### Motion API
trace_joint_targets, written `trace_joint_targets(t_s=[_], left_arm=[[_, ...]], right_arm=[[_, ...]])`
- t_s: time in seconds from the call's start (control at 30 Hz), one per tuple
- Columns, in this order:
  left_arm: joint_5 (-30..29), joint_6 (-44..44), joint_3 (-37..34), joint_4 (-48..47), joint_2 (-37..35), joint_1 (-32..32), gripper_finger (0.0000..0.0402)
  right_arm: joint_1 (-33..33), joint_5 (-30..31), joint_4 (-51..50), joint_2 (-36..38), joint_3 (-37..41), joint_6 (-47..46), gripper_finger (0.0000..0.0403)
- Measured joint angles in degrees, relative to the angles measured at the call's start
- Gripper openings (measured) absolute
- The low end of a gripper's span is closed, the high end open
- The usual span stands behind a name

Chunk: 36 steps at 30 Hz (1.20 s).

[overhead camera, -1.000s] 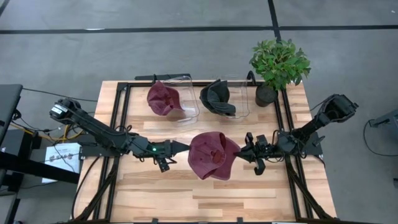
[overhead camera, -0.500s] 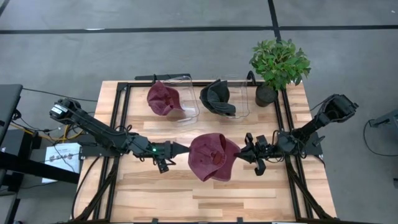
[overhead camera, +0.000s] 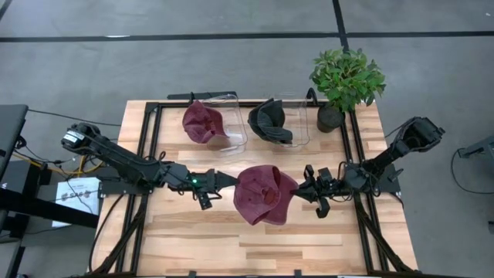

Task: Pick & Place hat
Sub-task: Put the red cap in the left transparent bin

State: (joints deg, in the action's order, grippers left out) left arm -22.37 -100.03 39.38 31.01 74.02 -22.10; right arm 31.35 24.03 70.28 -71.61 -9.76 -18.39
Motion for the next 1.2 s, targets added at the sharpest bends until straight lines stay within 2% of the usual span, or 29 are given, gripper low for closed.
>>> trace_joint_targets(t_s=[0.13,0.23,0.33,0.43,0.47,0.57,1.2], left_arm=[[0.4,0.0,0.0,0.1,0.0,-0.1,0.0143],[0.4,-0.1,0.0,-0.1,0.0,-0.3,0.0127],[0.3,0.0,0.0,-0.1,0.0,-0.3,0.0089],[0.2,1.6,0.0,-0.1,0.0,-0.3,0.0032],[0.3,3.3,0.0,-0.1,0.0,-0.3,0.0027],[0.2,7.1,0.0,-0.1,0.0,-0.3,0.0027],[-0.6,7.5,0.0,-0.1,0.0,-0.3,0.0027]], right_arm=[[0.0,0.0,0.0,0.0,0.0,0.3,0.0002],[0.0,0.0,0.0,0.0,0.0,0.3,0.0002],[0.0,0.0,0.0,0.0,0.0,0.3,0.0002],[0.0,0.1,0.0,0.0,0.0,0.4,0.0002],[-0.1,0.0,0.0,0.0,0.0,0.4,0.0002],[-0.8,0.0,0.0,0.0,0.0,0.3,0.0005],[-2.3,0.0,-2.1,0.0,0.0,0.3,0.0057]])
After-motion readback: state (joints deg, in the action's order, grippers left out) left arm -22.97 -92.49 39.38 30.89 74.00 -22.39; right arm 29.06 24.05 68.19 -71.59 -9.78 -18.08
